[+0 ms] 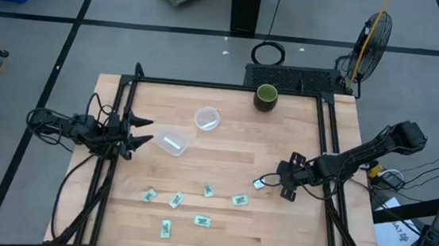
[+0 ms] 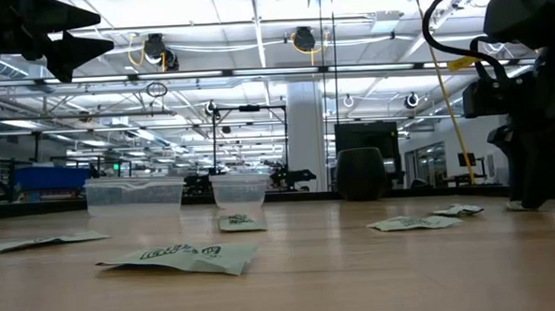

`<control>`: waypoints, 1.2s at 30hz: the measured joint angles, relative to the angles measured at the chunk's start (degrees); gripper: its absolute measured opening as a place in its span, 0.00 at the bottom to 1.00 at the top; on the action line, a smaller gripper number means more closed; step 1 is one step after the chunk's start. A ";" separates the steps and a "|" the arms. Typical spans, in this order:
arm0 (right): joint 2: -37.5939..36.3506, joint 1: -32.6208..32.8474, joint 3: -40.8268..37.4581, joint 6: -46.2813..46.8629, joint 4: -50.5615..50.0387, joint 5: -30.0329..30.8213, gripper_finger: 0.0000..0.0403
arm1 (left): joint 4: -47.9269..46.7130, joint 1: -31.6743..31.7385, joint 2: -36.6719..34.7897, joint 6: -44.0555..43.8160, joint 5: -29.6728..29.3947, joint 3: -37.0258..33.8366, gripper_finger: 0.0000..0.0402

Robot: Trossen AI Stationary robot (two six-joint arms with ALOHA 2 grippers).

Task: Pick and place Stevia / Truvia into bins
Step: Put the stevia packet into the top container

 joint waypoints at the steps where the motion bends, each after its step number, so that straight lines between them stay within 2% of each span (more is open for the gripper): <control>1: 0.00 0.00 0.00 0.05 0.02 -0.10 0.24 | 0.00 -0.02 0.00 -0.02 0.00 0.00 0.69; 4: 0.00 0.01 -0.03 -0.01 0.86 0.55 0.18 | 0.00 -0.01 0.00 0.00 0.00 0.01 0.69; 9: 0.04 -0.86 -0.17 -4.33 9.70 1.05 0.12 | 0.00 -0.01 0.00 -0.01 0.00 0.00 0.69; 18: 0.24 -5.80 -0.35 -13.58 23.48 1.51 0.09 | -0.02 0.00 0.00 -0.02 0.00 0.00 0.69; 25: 0.54 -10.83 0.19 -22.87 42.47 1.70 0.09 | 0.04 -0.01 -0.01 -0.01 0.00 0.02 0.69; 29: 4.97 -14.81 4.81 -26.41 43.96 -0.96 0.09 | 0.02 0.00 -0.02 -0.02 0.00 0.00 0.69; 36: 17.56 -19.89 18.36 -33.22 44.07 -1.05 0.09 | 0.06 0.00 0.00 -0.02 0.00 0.00 0.69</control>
